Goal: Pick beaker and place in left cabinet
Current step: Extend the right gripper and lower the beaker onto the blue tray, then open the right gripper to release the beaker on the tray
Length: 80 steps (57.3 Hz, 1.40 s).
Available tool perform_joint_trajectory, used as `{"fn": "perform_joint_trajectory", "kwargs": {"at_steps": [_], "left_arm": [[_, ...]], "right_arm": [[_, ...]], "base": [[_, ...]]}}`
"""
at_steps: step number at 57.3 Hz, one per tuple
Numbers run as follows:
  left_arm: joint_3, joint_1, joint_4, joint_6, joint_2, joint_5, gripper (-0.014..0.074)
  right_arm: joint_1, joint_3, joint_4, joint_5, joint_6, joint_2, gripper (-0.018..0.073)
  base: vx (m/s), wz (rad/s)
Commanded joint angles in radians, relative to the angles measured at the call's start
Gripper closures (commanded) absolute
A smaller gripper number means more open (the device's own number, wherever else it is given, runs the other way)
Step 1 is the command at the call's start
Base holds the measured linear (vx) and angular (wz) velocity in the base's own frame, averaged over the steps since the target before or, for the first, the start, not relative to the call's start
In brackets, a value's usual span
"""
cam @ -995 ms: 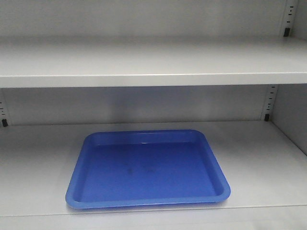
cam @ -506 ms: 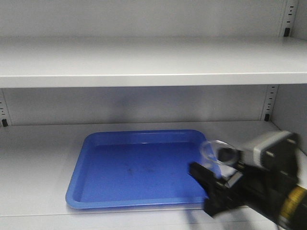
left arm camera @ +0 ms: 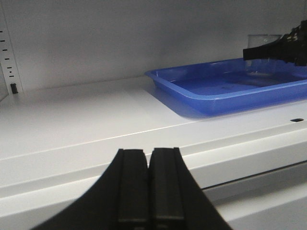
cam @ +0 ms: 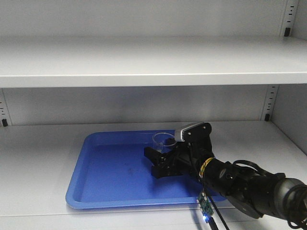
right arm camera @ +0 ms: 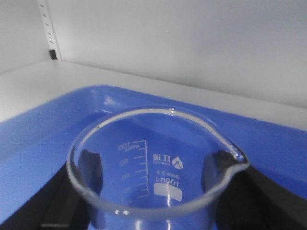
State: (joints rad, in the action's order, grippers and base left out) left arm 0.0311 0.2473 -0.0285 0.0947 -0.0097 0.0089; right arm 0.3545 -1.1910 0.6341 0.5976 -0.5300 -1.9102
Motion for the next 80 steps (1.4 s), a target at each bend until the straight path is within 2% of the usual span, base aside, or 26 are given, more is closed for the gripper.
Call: {"fn": "perform_joint_trajectory", "kwargs": {"at_steps": [1, 13, 23, 29, 41, 49, 61, 69, 76, 80], "left_arm": [[0.016, 0.006, -0.008, -0.003, -0.018, -0.083, 0.0596], [0.016, 0.006, -0.008, -0.003, -0.018, -0.083, 0.0596], [0.016, 0.006, -0.008, -0.003, -0.018, -0.083, 0.0596], [0.016, 0.006, -0.008, -0.003, -0.018, -0.083, 0.0596], [0.016, 0.006, -0.008, -0.003, -0.018, -0.083, 0.0596], [0.016, 0.006, -0.008, -0.003, -0.018, -0.083, 0.0596], [0.016, 0.006, -0.008, -0.003, -0.018, -0.083, 0.0596], [0.016, 0.006, -0.008, -0.003, -0.018, -0.083, 0.0596], [0.016, 0.006, -0.008, -0.003, -0.018, -0.083, 0.0596], [0.016, 0.006, -0.008, -0.003, -0.018, -0.083, 0.0596]], "right_arm": [[-0.003, -0.058, -0.029, 0.014, 0.011, 0.051, 0.0555], [-0.003, -0.059, -0.032, -0.087, 0.008, 0.051, 0.0495], [-0.003, -0.059, -0.031, -0.075, 0.006, 0.053, 0.0396], [-0.003, -0.059, -0.031, -0.069, 0.006, 0.053, 0.0294], [-0.003, -0.059, -0.032, -0.068, 0.006, 0.053, 0.0025], [-0.003, -0.059, -0.032, -0.059, 0.013, 0.072, -0.007], [-0.003, -0.059, -0.032, -0.06, 0.013, 0.153, -0.0054], [-0.003, -0.059, -0.032, -0.063, 0.01, 0.197, -0.0008], [-0.003, -0.056, -0.032, -0.11, -0.015, 0.234, 0.0104], [-0.003, -0.045, -0.031, -0.161, -0.02, 0.259, 0.0227]], "base": [[0.0, 0.0], [0.0, 0.0], [0.0, 0.0], [0.0, 0.0], [0.0, 0.0], [0.0, 0.0], [0.0, 0.0], [0.0, 0.0], [0.0, 0.0], [0.0, 0.0]]}}
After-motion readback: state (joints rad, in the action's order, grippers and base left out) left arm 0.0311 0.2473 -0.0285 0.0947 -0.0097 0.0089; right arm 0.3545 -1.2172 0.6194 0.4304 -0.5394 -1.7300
